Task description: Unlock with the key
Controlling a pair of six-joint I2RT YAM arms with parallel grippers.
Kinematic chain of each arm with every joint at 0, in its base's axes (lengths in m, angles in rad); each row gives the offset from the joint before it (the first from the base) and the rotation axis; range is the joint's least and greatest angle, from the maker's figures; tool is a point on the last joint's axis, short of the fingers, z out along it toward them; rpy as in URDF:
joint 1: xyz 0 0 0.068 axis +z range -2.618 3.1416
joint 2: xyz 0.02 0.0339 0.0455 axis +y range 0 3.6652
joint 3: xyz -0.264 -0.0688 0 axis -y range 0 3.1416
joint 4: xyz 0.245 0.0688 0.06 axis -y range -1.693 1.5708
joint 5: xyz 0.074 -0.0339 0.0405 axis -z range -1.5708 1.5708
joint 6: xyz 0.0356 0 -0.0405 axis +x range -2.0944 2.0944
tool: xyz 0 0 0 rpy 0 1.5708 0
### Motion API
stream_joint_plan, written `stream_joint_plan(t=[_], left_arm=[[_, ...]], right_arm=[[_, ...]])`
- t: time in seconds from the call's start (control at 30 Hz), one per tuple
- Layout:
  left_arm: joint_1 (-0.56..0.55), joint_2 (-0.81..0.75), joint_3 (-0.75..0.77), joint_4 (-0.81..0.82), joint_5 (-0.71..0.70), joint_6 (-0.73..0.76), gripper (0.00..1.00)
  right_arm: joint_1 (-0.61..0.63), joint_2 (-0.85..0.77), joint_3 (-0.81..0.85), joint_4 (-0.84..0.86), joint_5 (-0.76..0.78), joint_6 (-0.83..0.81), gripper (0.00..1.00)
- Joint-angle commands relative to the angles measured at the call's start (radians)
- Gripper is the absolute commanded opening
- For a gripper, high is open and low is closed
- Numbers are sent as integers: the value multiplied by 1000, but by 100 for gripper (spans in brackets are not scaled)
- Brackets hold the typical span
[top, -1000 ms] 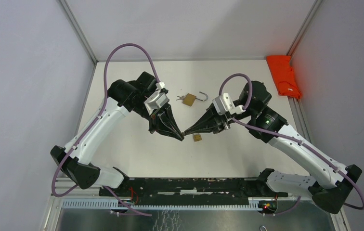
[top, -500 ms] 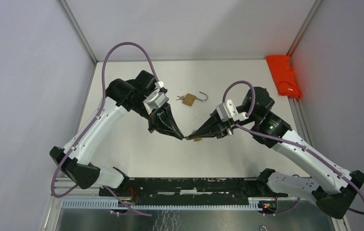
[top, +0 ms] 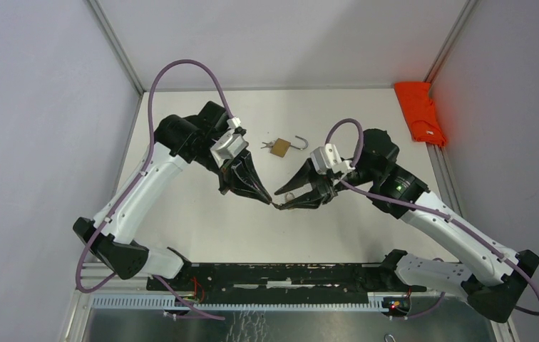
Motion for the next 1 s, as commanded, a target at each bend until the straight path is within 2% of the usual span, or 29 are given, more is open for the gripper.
stream_joint_plan(t=[0.0, 0.07, 0.17, 0.5, 0.67, 0.93, 0.97], left_arm=[[9, 30, 28, 1, 113, 3, 2], [19, 46, 26, 1, 113, -1, 2], [41, 64, 29, 1, 113, -9, 2], [146, 114, 186, 1, 113, -94, 2], [169, 175, 344, 2, 112, -156, 2], [219, 327, 746, 7, 109, -246, 2], [221, 327, 762, 50, 108, -272, 2]], right_arm=[[-3, -2, 34, 3, 191, 32, 47], [-3, -20, 30, 0, 271, 41, 54], [-3, -46, 28, -11, 371, 51, 58], [-3, -133, 25, -74, 701, 60, 59], [-3, -149, 12, -60, 779, 70, 59], [-2, -152, -3, -30, 826, 91, 59], [-3, -150, -4, -27, 825, 92, 59]])
